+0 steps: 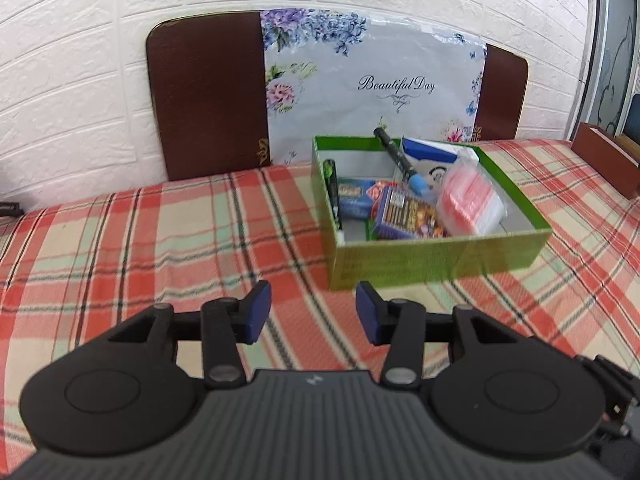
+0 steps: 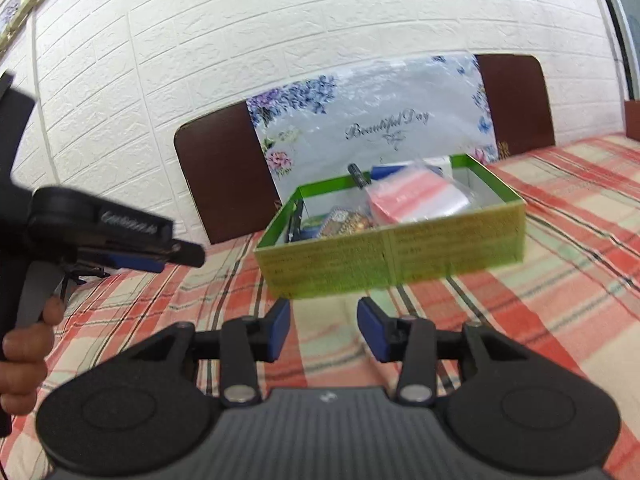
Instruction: Organize objects
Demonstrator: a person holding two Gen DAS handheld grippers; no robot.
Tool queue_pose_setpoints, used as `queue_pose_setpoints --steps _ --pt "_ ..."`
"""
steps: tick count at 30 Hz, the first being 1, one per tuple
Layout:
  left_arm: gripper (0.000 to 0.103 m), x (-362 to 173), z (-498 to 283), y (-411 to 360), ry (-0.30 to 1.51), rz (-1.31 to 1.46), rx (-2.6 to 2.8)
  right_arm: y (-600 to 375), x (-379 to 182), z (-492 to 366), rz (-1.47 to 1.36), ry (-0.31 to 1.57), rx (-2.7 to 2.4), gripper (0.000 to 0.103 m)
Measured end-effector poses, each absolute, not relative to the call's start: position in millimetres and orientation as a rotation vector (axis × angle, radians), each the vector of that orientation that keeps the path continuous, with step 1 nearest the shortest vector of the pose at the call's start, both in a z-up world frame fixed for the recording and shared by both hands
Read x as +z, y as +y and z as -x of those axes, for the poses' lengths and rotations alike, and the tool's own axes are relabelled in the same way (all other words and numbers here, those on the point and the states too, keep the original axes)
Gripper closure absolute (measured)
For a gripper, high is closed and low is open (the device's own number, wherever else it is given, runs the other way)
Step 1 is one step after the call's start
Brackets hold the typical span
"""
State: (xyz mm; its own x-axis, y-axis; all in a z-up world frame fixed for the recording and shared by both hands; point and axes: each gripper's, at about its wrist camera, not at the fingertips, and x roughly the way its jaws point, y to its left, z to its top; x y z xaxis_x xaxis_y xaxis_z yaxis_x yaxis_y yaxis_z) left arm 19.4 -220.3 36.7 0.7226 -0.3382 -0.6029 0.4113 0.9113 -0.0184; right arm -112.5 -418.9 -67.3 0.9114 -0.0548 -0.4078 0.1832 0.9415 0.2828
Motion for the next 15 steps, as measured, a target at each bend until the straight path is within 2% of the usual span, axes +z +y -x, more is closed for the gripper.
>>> queue_pose_setpoints --steps 3,7,9,11,14,15 --pt "0.053 31.6 -6.3 -207.7 0.647 -0.127 -0.41 -419.3 -66.5 127.8 -0.349 0.422 -0.144 0.063" --pt "0.047 27.5 7.1 -193.9 0.658 -0.119 -0.397 -417.8 -61.4 141.4 -0.378 0.42 -0.174 0.057" --pt "0.04 28.6 11.2 -187.3 0.659 -0.111 -0.396 -416.5 -56.1 146.0 -0.392 0.417 -0.184 0.053" --pt "0.027 30.2 18.3 -181.2 0.647 -0.107 -0.385 -415.0 -49.6 150.2 -0.404 0.413 -0.187 0.049" --pt "0.016 34.5 27.1 -174.3 0.618 -0.11 -0.37 -410.4 -38.4 154.1 -0.413 0.404 -0.191 0.039" --pt "0.014 35.8 28.8 -171.8 0.614 -0.11 -0.368 -408.4 -35.3 154.8 -0.413 0.401 -0.191 0.029"
